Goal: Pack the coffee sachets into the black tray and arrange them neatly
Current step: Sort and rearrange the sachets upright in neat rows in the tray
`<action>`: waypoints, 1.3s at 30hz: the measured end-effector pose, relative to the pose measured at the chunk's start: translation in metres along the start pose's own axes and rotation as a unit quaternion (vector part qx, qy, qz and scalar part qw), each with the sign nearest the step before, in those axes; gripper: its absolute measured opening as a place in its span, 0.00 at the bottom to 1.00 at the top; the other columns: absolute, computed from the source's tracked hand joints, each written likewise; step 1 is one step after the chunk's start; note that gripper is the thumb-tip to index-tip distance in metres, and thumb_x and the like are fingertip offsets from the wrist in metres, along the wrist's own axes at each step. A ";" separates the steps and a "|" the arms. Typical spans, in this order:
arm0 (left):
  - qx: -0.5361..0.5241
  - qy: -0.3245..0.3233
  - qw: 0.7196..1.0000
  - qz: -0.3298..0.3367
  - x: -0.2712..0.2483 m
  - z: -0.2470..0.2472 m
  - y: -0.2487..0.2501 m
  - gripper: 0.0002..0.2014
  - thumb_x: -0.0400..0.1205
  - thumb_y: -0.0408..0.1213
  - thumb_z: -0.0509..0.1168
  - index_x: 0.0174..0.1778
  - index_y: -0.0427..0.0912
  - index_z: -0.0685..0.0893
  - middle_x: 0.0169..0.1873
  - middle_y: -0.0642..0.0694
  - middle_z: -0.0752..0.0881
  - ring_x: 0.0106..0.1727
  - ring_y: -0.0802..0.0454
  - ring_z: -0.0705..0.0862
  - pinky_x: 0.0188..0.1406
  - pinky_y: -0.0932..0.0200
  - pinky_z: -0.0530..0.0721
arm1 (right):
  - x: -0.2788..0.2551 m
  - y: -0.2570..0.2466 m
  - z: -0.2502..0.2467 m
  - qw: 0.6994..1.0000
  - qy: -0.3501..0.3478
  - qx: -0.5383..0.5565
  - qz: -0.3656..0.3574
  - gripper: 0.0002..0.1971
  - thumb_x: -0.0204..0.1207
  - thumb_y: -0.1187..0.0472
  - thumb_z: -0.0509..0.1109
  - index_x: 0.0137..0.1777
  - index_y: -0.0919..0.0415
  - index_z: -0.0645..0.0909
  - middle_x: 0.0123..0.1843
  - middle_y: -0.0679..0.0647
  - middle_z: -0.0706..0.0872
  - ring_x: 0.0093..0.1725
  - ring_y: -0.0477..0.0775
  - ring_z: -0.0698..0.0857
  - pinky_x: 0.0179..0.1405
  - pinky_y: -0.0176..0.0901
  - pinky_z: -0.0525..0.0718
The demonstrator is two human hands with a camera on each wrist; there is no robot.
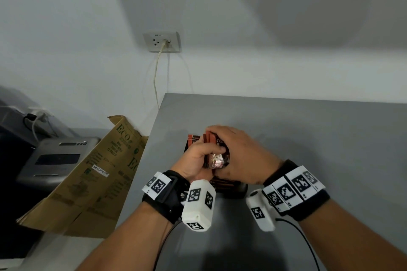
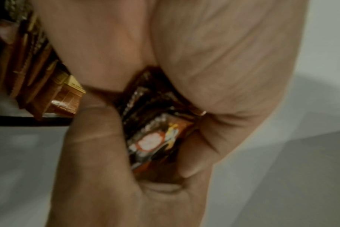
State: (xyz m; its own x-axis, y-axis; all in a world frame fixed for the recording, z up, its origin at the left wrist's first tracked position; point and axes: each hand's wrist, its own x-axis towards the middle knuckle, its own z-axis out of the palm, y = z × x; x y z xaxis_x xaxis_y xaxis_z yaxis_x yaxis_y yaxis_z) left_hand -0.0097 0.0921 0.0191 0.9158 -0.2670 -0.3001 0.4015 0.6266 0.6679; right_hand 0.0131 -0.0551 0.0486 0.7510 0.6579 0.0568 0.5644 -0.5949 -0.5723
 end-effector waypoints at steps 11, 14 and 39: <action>0.013 0.057 0.997 0.040 0.003 -0.003 0.006 0.41 0.63 0.19 0.62 0.77 0.36 0.73 0.49 0.33 0.83 0.43 0.41 0.88 0.38 0.50 0.89 | 0.001 -0.001 -0.005 0.990 -0.011 0.135 0.032 0.44 0.61 0.45 0.85 0.75 0.32 0.66 0.73 0.37 0.72 0.70 0.36 0.72 0.69 0.37 0.72; 0.027 0.091 0.993 0.066 0.001 -0.015 0.023 0.33 0.64 0.19 0.61 0.69 0.38 0.80 0.45 0.35 0.83 0.34 0.42 0.86 0.33 0.49 0.87 | 0.004 0.018 -0.022 0.974 0.091 0.173 0.113 0.27 0.77 0.49 0.74 0.76 0.40 0.72 0.69 0.38 0.77 0.64 0.34 0.77 0.65 0.42 0.79; 0.180 0.229 0.955 0.052 -0.019 -0.084 -0.001 0.15 0.77 0.16 0.64 0.52 0.39 0.85 0.40 0.41 0.89 0.36 0.41 0.88 0.33 0.53 0.88 | 0.000 0.052 0.052 0.982 -0.112 -0.051 0.143 0.19 0.82 0.37 0.62 0.47 0.50 0.86 0.41 0.43 0.84 0.43 0.44 0.82 0.59 0.45 0.76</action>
State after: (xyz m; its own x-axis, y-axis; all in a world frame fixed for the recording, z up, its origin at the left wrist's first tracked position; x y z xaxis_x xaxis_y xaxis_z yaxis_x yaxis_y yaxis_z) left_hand -0.0289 0.1579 -0.0333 0.8838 0.1833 -0.4304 0.3607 0.3187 0.8765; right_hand 0.0251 -0.0618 -0.0240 0.7956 0.5358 -0.2826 0.3818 -0.8058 -0.4527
